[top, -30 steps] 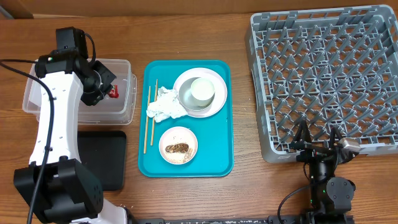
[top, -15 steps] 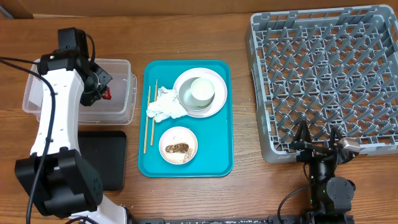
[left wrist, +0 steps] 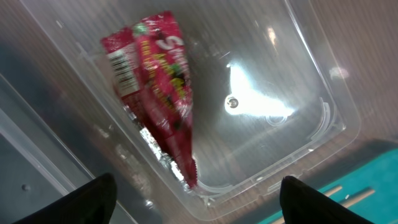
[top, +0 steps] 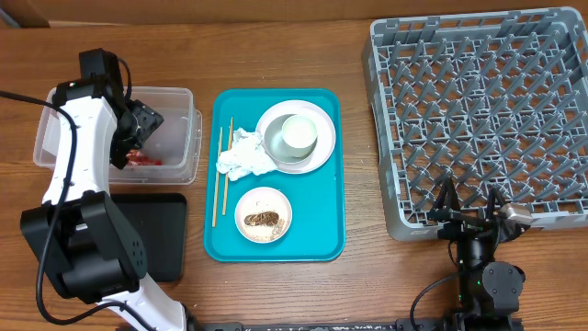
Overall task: Sort waste into correct bins and load items into the dishwasher
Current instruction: 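Carry the wrapper to the clear bin and open the left gripper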
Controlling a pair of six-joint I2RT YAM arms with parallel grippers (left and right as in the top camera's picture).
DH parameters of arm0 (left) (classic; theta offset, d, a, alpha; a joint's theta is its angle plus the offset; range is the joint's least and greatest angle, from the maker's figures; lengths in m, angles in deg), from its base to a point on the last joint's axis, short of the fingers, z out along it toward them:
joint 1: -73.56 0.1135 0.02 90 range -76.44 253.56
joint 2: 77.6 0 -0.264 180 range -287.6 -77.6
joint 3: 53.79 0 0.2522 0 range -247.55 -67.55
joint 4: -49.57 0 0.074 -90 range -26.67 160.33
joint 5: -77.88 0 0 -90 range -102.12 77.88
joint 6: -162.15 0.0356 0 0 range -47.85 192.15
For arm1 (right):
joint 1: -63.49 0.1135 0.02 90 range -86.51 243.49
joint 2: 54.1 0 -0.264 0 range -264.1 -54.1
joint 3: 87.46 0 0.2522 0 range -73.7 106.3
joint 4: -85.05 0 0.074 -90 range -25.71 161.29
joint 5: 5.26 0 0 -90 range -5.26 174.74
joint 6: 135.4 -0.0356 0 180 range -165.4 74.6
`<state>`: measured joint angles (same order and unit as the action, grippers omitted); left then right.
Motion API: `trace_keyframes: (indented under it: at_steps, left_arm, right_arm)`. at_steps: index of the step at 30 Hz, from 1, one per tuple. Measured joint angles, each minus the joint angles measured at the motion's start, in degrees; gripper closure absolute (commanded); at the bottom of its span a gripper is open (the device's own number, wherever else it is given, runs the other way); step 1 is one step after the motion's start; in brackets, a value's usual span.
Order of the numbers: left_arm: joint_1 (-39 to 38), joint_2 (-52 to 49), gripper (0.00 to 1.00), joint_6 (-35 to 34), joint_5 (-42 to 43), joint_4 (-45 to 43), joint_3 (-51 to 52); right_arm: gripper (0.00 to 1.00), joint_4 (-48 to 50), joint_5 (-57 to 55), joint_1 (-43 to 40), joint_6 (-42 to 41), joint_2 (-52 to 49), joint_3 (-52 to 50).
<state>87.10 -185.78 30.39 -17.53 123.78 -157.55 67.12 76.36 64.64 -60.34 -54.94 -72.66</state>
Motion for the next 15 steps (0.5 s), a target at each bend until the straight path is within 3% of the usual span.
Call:
trace_keyframes:
  at_steps: [9,15]
  left_arm:
    - [0.00,0.79,0.00,1.55,4.37,2.82,-0.20]
    - [-0.02,7.69,0.00,1.95,5.86,5.77,-1.11]
  right_arm:
    - [0.00,0.02,0.00,0.00,0.02,0.00,0.00]
    - [0.00,-0.02,0.00,0.02,0.02,0.00,0.00]
